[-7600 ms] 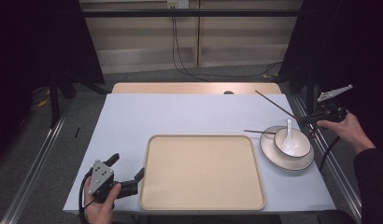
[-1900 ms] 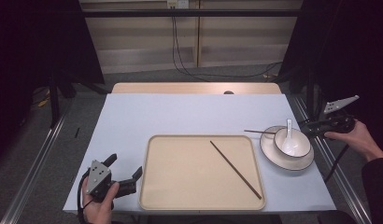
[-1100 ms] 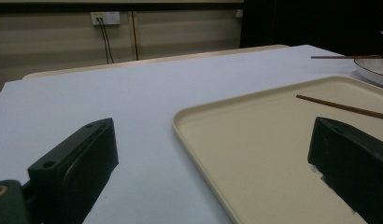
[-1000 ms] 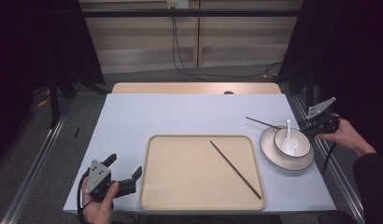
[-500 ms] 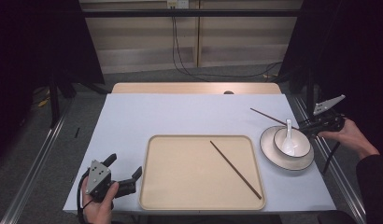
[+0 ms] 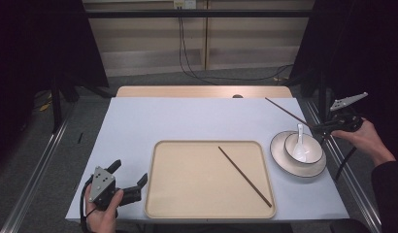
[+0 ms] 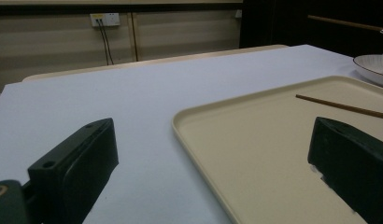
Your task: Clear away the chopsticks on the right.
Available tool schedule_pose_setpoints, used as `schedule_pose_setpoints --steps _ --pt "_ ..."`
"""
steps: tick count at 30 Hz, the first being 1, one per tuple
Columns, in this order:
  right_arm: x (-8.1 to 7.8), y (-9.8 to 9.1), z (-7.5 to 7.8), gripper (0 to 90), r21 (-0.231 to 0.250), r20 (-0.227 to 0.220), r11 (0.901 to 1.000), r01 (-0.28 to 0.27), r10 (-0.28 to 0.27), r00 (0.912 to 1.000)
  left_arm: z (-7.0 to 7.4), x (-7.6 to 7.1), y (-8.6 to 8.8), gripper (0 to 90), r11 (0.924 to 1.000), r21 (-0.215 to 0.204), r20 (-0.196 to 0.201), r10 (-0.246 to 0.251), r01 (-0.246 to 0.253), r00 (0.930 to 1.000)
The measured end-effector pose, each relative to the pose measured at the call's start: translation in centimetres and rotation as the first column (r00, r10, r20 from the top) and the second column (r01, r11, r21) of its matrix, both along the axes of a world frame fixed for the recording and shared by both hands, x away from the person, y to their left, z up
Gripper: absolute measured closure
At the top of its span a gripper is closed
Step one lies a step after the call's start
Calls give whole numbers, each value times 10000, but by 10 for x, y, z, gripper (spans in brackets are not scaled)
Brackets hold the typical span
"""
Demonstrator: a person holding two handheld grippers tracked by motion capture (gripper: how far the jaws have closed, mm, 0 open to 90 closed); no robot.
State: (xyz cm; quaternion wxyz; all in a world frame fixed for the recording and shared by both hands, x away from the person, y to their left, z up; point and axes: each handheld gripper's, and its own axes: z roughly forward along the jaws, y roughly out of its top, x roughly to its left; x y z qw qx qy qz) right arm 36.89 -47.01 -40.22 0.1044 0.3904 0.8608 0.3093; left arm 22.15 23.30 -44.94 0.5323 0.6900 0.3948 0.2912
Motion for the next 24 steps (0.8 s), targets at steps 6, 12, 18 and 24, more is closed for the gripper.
schedule_pose_setpoints --steps 6,12,18,24 --pt "-8 4 13 842 751 42 9957 534 -538 9985 0 0 -1 16 10000 -39 -19 -44 44 10000" --pt "-22 14 20 843 1128 -12 9893 925 -930 9957 0 0 0 16 10000 9 -2 -8 8 10000" --pt "-37 26 31 843 1448 41 9821 1207 -1226 9924 0 0 -1 16 10000 -44 -22 -45 45 10000" --pt "-57 46 39 843 1694 -40 9800 1046 -1054 9944 0 -1 0 16 9999 -38 18 -120 120 9999"
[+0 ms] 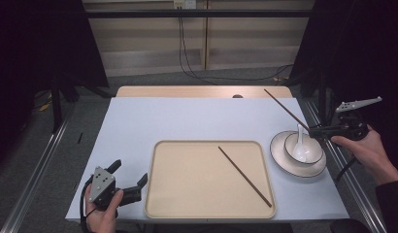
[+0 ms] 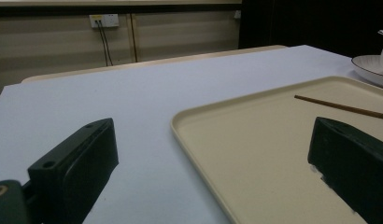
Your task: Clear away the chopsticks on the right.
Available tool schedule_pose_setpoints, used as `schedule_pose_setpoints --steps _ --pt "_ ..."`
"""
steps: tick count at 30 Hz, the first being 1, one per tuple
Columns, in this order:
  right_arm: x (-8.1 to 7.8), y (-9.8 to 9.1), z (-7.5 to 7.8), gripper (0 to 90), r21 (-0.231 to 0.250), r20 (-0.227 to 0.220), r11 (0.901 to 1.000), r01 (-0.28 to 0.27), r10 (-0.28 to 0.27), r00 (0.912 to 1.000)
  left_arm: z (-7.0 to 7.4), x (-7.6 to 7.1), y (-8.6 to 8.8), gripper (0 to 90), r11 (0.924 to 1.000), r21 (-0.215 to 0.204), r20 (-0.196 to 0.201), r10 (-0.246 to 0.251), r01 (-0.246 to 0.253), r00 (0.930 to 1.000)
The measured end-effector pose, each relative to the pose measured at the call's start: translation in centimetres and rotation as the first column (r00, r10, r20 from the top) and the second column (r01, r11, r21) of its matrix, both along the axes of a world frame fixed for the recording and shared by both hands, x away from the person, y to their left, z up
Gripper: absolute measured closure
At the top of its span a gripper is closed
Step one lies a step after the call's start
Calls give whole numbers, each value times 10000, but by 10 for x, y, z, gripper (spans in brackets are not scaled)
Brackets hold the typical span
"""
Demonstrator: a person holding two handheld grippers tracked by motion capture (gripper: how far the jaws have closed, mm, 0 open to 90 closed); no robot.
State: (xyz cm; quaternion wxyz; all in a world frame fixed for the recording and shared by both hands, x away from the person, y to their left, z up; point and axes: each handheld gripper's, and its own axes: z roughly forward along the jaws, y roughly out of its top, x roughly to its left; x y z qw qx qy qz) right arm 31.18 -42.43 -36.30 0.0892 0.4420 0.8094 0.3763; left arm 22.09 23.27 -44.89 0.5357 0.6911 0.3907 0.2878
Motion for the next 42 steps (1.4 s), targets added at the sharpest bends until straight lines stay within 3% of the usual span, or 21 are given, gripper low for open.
schedule_pose_setpoints --steps 9,14,22,29,34,42 --pt "-23 29 -8 842 898 -317 9959 49 -20 9995 0 0 1 17 10000 -34 -5 5 -5 10000" --pt "-36 50 -16 842 1003 -547 9949 -98 154 9984 0 0 0 17 10000 -11 8 15 -15 10000" --pt "-55 79 -28 842 1754 -1110 9845 -30 228 9936 1 -2 0 17 10000 -67 96 54 -54 9999" --pt "-68 109 -42 842 1970 -1815 9802 218 146 9833 1 -1 0 17 10000 -70 129 -48 49 9999" --pt "-72 123 -50 842 2132 -2034 9761 420 23 9791 1 -1 0 17 10000 -19 102 61 -61 9999" --pt "-78 144 -69 842 1862 -2504 9821 274 205 9679 1 -1 0 17 9999 10 79 100 -101 9999"
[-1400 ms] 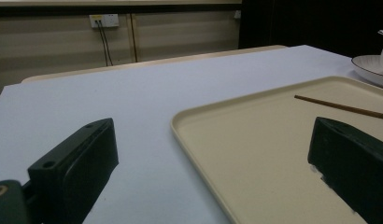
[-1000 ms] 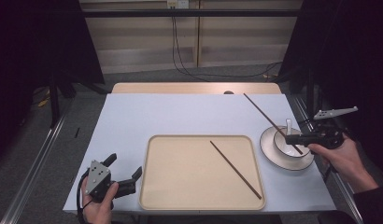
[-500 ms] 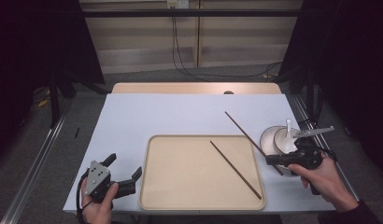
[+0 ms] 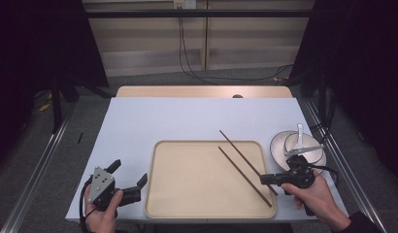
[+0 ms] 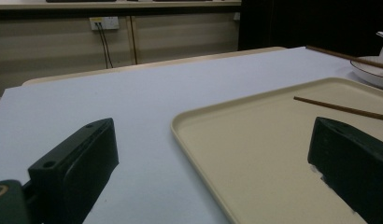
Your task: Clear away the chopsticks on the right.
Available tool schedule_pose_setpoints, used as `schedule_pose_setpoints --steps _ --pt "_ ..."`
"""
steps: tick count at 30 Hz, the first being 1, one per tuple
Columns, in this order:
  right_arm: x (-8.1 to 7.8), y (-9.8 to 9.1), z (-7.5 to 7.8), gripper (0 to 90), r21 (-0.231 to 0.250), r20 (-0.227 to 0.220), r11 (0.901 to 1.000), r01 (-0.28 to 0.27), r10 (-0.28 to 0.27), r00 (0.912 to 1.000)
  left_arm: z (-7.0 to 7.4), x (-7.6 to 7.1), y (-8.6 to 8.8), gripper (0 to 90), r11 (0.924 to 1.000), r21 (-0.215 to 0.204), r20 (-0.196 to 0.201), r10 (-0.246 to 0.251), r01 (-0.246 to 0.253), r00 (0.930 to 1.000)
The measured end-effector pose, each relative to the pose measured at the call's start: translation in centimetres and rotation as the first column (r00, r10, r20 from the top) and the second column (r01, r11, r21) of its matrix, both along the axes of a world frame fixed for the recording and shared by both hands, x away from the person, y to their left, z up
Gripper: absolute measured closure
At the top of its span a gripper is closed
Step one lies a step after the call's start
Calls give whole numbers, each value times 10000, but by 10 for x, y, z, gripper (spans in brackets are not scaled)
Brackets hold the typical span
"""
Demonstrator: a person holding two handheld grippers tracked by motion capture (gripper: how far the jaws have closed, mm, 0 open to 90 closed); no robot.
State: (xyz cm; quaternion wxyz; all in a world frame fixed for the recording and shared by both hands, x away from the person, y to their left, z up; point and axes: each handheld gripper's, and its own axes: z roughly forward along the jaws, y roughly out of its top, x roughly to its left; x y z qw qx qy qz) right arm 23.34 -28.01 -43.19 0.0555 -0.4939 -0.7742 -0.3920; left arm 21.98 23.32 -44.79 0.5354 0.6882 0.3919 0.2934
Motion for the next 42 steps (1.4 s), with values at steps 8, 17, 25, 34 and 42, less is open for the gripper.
schedule_pose_setpoints --steps 8,17,25,34,42 --pt "-6 14 -16 843 -245 -569 9996 -108 94 9983 0 0 0 17 10000 -13 -12 -78 78 10000" --pt "-6 23 -27 842 -341 -946 9992 -187 154 9954 0 0 0 17 9999 12 -42 -147 147 9999" --pt "-4 25 -33 841 -608 -1033 9979 -219 155 9945 -1 1 0 17 10000 -16 -102 -87 87 9999" --pt "-4 27 -35 805 -779 -1042 9965 -317 235 9943 -1 1 0 17 9999 -7 -98 -102 102 9999" --pt "-6 27 -35 704 -548 -841 9956 -766 719 9939 -1 0 0 17 10000 -7 -96 -94 94 9999"
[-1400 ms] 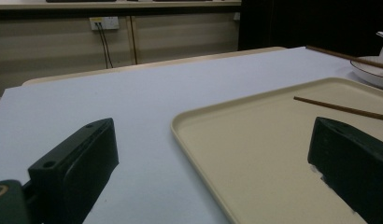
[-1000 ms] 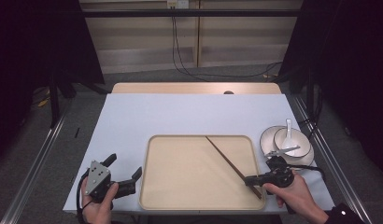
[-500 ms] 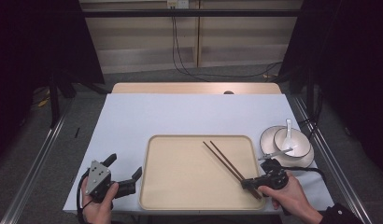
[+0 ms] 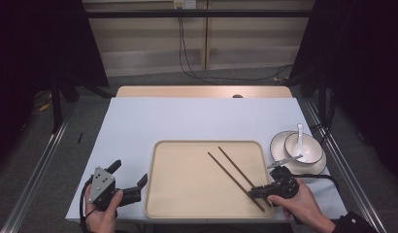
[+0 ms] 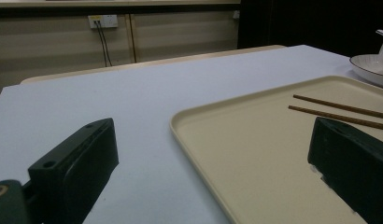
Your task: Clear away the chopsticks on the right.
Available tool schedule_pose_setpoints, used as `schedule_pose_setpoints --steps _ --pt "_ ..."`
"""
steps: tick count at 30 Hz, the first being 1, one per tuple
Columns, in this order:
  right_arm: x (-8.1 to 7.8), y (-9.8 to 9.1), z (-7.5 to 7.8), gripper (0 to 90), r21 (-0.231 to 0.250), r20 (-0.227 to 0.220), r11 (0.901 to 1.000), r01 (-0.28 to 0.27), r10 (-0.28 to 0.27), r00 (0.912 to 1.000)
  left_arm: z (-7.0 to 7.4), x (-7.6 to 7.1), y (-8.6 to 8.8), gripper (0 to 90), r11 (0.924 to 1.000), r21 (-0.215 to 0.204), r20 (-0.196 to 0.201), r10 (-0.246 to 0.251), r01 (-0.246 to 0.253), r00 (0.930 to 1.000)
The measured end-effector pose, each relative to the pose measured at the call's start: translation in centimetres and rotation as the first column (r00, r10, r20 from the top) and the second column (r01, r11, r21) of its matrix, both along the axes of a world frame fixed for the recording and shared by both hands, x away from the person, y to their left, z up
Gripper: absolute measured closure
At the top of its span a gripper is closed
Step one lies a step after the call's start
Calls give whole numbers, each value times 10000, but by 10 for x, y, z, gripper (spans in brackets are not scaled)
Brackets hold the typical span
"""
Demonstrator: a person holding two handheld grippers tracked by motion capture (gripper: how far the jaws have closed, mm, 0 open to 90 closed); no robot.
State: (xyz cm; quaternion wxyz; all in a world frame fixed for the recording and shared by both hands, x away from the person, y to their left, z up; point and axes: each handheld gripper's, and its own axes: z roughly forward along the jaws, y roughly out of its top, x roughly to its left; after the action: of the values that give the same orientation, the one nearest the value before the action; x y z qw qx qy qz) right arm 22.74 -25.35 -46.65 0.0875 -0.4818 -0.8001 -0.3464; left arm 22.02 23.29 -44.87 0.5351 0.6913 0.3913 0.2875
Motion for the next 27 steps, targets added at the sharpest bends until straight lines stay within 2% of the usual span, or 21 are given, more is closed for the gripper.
schedule_pose_setpoints --steps 1,2,5,7,9,12,13,14,15,17,18,19,21,22,24,25,27 --pt "-1 0 1 704 61 -18 9999 -135 135 9999 0 0 0 17 10000 -2 1 0 0 10000" --pt "-2 -1 2 704 193 185 9994 -292 288 9994 0 0 0 17 10000 -8 -4 8 -8 10000" --pt "-3 -4 8 655 115 1009 9984 -546 532 9935 0 0 0 16 10000 17 -17 -14 14 10000" --pt "-3 -8 12 578 280 1362 9969 -737 693 9883 0 0 0 16 10000 -1 -9 -6 6 10000" --pt "-1 -12 14 492 142 1807 9974 -700 663 9813 0 0 0 17 10000 -8 -12 -20 20 10000" --pt "-1 -19 19 373 34 2512 9962 -874 838 9643 0 0 0 16 10000 40 -10 -86 86 10000" --pt "0 -21 20 329 185 2834 9944 -1040 945 9543 0 0 0 16 10000 31 -36 -91 92 10000" --pt "1 -23 22 287 139 3211 9938 -1107 1004 9417 0 -1 -1 16 10000 23 -60 -70 70 10000" --pt "1 -26 23 238 154 3372 9946 -1030 918 9369 0 -1 -2 16 10000 -41 -90 -84 84 9999" --pt "3 -33 24 168 588 3333 9930 -1020 768 9397 0 -1 -3 16 10000 -39 -144 -75 75 9999" --pt "3 -37 24 129 523 3474 9927 -1091 843 9339 0 -2 -4 16 10000 -37 -141 -92 91 9999" --pt "2 -40 25 123 510 3626 9923 -1125 866 9279 0 -2 -5 16 9998 -129 -197 -183 181 9996" --pt "2 -46 25 122 551 3717 9931 -1033 756 9253 0 -3 -5 15 9998 -33 -255 -174 173 9995" --pt "1 -49 25 122 457 3880 9941 -987 734 9187 0 -3 -6 15 9998 -47 -305 -187 186 9994" --pt "0 -54 26 123 318 3982 9973 -660 479 9161 0 -4 -7 15 9995 -125 -339 -279 275 9990" --pt "0 -57 27 122 200 4133 9983 -542 411 9096 0 -4 -7 15 9995 -134 -362 -275 270 9990" --pt "-2 -61 26 122 -37 4514 9988 -491 455 8912 0 -5 -8 14 9995 -88 -432 -305 302 9986"
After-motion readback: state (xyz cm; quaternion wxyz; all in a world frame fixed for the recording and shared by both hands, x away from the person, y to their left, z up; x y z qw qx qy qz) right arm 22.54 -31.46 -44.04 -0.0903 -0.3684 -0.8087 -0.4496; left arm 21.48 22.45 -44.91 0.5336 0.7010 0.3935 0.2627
